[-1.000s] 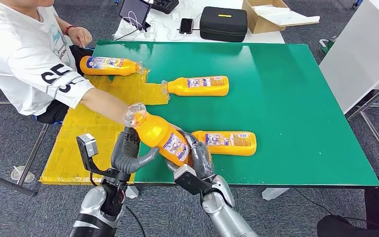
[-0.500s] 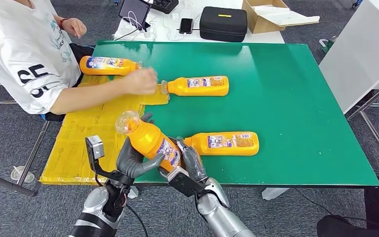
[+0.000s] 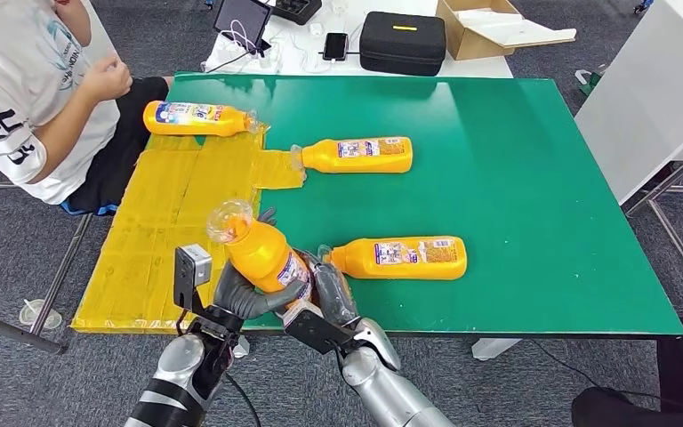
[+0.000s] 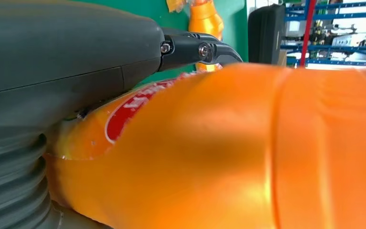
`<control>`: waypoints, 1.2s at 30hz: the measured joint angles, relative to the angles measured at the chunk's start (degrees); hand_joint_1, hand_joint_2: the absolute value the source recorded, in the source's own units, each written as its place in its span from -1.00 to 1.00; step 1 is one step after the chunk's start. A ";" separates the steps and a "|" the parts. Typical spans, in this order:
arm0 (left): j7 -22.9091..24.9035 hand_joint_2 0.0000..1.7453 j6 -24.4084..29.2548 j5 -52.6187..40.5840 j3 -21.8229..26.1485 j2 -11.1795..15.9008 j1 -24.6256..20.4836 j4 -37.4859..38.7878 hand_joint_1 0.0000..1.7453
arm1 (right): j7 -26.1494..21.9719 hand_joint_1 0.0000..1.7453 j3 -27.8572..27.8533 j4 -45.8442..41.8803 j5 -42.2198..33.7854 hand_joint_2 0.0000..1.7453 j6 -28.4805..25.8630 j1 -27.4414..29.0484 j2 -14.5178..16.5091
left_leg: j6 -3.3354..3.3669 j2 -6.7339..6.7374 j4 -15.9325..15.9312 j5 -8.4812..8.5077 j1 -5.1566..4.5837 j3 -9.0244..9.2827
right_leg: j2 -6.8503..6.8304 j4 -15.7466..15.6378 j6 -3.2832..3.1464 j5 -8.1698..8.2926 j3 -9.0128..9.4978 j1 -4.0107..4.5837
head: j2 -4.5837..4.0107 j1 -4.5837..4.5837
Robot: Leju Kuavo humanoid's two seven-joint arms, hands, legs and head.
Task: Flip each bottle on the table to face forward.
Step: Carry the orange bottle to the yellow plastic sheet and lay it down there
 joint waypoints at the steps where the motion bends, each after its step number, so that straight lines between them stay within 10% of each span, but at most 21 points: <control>1: -0.02 1.00 -0.27 0.01 -0.15 0.03 -0.04 0.14 0.82 | 0.04 1.00 0.11 0.19 0.02 1.00 0.00 -0.13 0.04 | 0.00 0.00 0.00 0.00 0.00 0.00 | 0.00 0.00 0.00 0.00 0.00 0.00 | 0.00 0.01; 20: 6.94 1.00 -20.67 25.28 4.04 1.48 0.14 4.09 1.00 | 1.42 0.96 3.51 4.33 2.65 1.00 -1.18 -2.00 0.18 | 0.00 0.13 0.00 0.00 0.00 0.03 | 0.04 0.00 0.00 0.00 -0.02 0.00 | 0.00 -0.01; 24: 7.04 1.00 -20.50 25.59 4.15 1.60 0.22 4.33 1.00 | 1.87 -0.73 3.79 4.79 3.15 1.00 -2.13 -2.19 0.20 | 0.00 0.15 0.00 0.00 0.00 0.03 | 0.05 0.00 0.00 0.00 -0.02 0.00 | 0.00 0.00; 25: 6.91 1.00 -20.10 25.52 4.15 1.61 0.22 4.33 1.00 | 2.10 -1.00 3.80 4.86 3.28 0.50 -2.64 -2.19 0.25 | 0.00 0.14 0.00 0.00 0.00 0.03 | 0.05 0.00 0.00 0.00 -0.02 0.00 | 0.00 0.00; 28: 6.22 1.00 -18.00 24.95 4.08 1.50 0.24 4.28 1.00 | 3.14 -1.00 3.76 4.98 3.39 -1.00 -4.06 -2.18 0.45 | 0.00 0.14 0.00 0.00 0.00 0.03 | 0.05 0.00 0.00 0.00 -0.02 0.00 | -0.01 -0.01; 36: 2.60 1.00 -7.80 17.71 4.37 0.53 1.24 0.80 1.00 | 4.32 -1.00 3.08 2.33 0.93 -1.00 -3.37 -1.45 0.41 | 0.00 0.14 0.00 0.00 0.00 0.03 | 0.05 0.00 0.00 0.01 -0.02 0.00 | 0.00 0.01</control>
